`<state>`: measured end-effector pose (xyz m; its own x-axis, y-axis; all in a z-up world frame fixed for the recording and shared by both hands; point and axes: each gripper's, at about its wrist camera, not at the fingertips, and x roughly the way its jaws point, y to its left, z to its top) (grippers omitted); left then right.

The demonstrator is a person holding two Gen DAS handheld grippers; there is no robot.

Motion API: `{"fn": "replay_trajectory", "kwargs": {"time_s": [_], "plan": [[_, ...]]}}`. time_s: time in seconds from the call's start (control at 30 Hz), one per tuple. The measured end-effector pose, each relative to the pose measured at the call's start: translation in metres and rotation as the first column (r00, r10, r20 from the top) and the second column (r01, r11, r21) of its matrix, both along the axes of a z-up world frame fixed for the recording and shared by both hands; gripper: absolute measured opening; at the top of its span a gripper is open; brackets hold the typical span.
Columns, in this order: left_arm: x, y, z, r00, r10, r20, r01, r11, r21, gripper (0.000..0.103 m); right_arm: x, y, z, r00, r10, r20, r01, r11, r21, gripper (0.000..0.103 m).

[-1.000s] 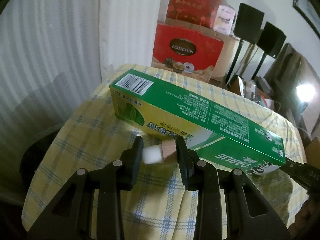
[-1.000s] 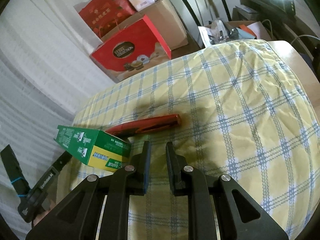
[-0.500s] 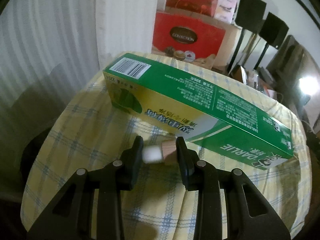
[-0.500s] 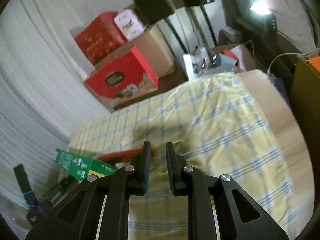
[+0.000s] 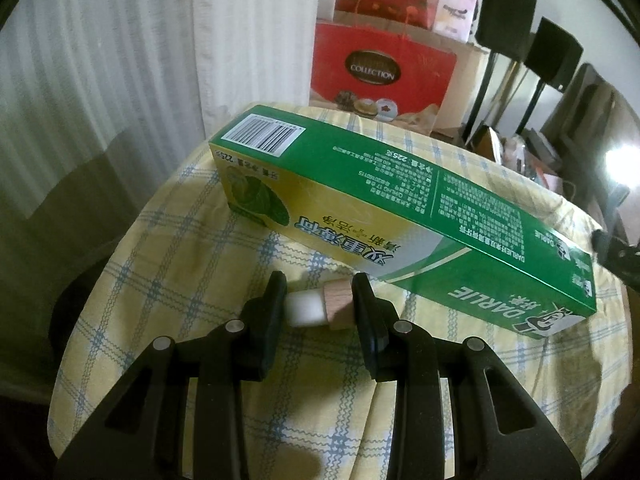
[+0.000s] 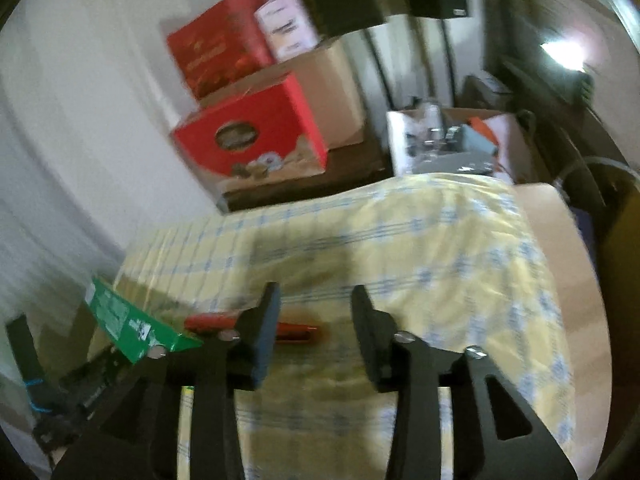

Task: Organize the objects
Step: 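Hold the wooden item in the left tool while the right tool grasps the red item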

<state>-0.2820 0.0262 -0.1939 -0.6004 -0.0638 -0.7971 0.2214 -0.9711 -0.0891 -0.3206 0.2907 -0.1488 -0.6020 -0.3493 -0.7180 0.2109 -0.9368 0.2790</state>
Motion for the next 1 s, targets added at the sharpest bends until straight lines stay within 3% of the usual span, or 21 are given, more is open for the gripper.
{"fn": "replay_trajectory", "kwargs": {"time_s": [0.2, 0.3, 0.47, 0.53, 0.63, 0.7, 0.77, 0.9, 1.0], "plan": [[0.0, 0.0, 0.001, 1.0, 0.0, -0.005, 0.0, 1.0, 0.019, 0.031, 0.001, -0.033, -0.019, 0.992, 0.125, -0.024, -0.121, 0.983, 0.135, 0.048], [0.0, -0.002, 0.001, 1.0, -0.001, -0.007, 0.001, 1.0, 0.026, 0.031, 0.0, -0.032, -0.027, 0.979, 0.203, -0.004, -0.202, 0.978, 0.057, 0.049], [-0.001, -0.003, 0.001, 1.0, -0.002, -0.004, 0.002, 1.0, 0.019, 0.031, -0.01, -0.039, -0.03, 0.961, 0.276, 0.005, -0.276, 0.961, 0.031, 0.049], [0.0, -0.002, 0.001, 1.0, -0.003, -0.002, 0.003, 1.0, 0.011, 0.031, -0.013, -0.042, -0.033, 0.96, 0.278, 0.032, -0.279, 0.96, 0.013, 0.05], [0.0, -0.002, 0.001, 1.0, -0.003, -0.002, 0.003, 1.0, 0.012, 0.031, -0.001, -0.048, -0.032, 0.963, 0.269, 0.01, -0.269, 0.959, 0.088, 0.042], [0.0, -0.002, 0.001, 1.0, -0.003, -0.003, 0.003, 1.0, 0.016, 0.031, 0.006, -0.044, -0.032, 0.97, 0.241, 0.02, -0.242, 0.966, 0.091, 0.026], [0.0, -0.003, 0.001, 1.0, -0.003, -0.003, 0.003, 1.0, 0.016, 0.031, 0.015, -0.034, -0.031, 0.979, 0.202, 0.038, -0.204, 0.975, 0.091, 0.018], [0.0, -0.002, 0.001, 1.0, -0.003, -0.003, 0.003, 1.0, 0.016, 0.031, 0.039, -0.013, -0.029, 0.993, 0.099, 0.059, -0.104, 0.989, 0.105, 0.018], [0.0, -0.002, 0.0, 1.0, -0.003, -0.002, 0.003, 1.0, 0.012, 0.031, 0.056, 0.0, -0.027, 0.989, 0.074, 0.129, -0.084, 0.993, 0.079, 0.019]]}}
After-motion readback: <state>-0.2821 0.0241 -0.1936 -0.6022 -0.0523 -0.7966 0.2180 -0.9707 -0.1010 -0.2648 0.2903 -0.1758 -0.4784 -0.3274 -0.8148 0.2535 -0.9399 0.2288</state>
